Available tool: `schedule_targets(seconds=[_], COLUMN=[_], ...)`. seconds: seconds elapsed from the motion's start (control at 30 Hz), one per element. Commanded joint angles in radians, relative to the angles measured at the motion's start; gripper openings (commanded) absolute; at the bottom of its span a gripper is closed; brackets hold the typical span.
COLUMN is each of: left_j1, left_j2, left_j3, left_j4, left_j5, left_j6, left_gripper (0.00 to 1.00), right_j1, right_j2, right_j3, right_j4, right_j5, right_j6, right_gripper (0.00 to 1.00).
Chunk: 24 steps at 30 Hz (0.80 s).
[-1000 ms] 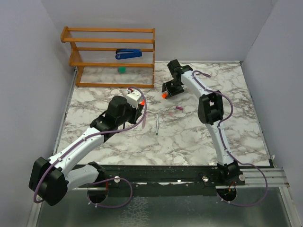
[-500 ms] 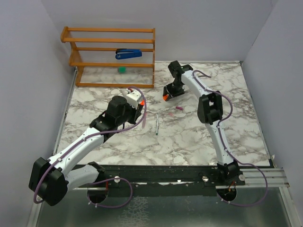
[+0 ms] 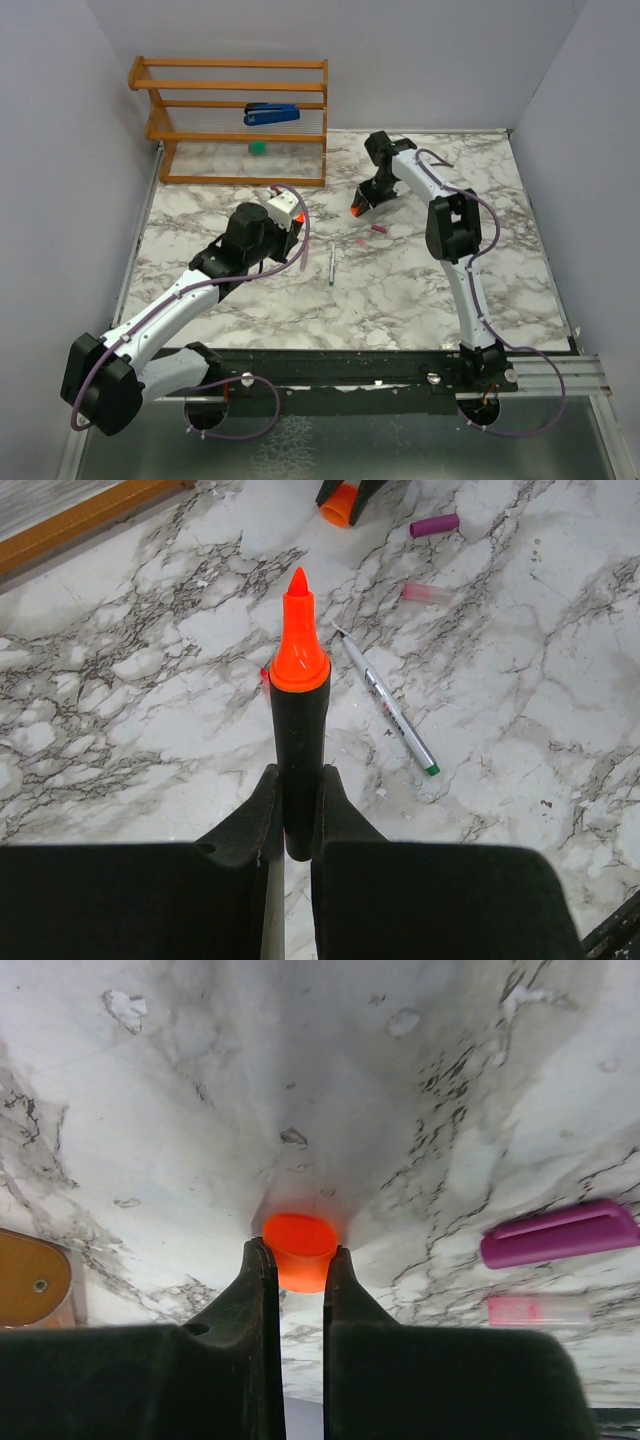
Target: Insert the pens into the pen caps
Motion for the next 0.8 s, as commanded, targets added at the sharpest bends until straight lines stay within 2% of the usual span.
schedule_targets(seconds=[0.0, 0.1, 0.23, 0.33, 0.47, 0.57, 0.77], left_j1=[0.008, 0.012, 0.012, 0.012, 0.012, 0.012, 0.012], left_j2=[0.003, 0.016, 0.032, 0.038, 0.04, 0.043, 0.061], left_j3=[0.011, 0.013, 0.023, 0.029, 0.028, 0.028, 0.042], left_j4=[0.002, 0.009, 0.012, 0.009, 0.01, 0.009, -0.006], left_j5=[0.01, 0.033, 0.053, 0.055, 0.054, 0.047, 0.044], left_j6=[0.003, -0.008, -0.017, -0.023, -0.033, -0.033, -0.03], left_gripper=[0.0, 0.0, 0.0, 0.0, 0.0, 0.0, 0.0], right_j1=[-0.014, -0.013, -0.013, -0.015, -0.018, -0.026, -0.043], right_j2=[-0.004, -0.038, -0.136, -0.176, -0.175, -0.168, -0.177], right_j3=[-0.051, -0.027, -0.115, -0.151, -0.153, -0.169, -0.182], right_j4=[0.005, 0.044, 0.166, 0.196, 0.194, 0.212, 0.23], right_j5=[0.06, 0.087, 0.099, 0.107, 0.102, 0.081, 0.069], right_j6=[-0.101, -0.181, -0.24, -0.261, -0.296, -0.312, -0.355], right_gripper=[0.01, 0.01, 0.01, 0.01, 0.13, 0.17, 0.06])
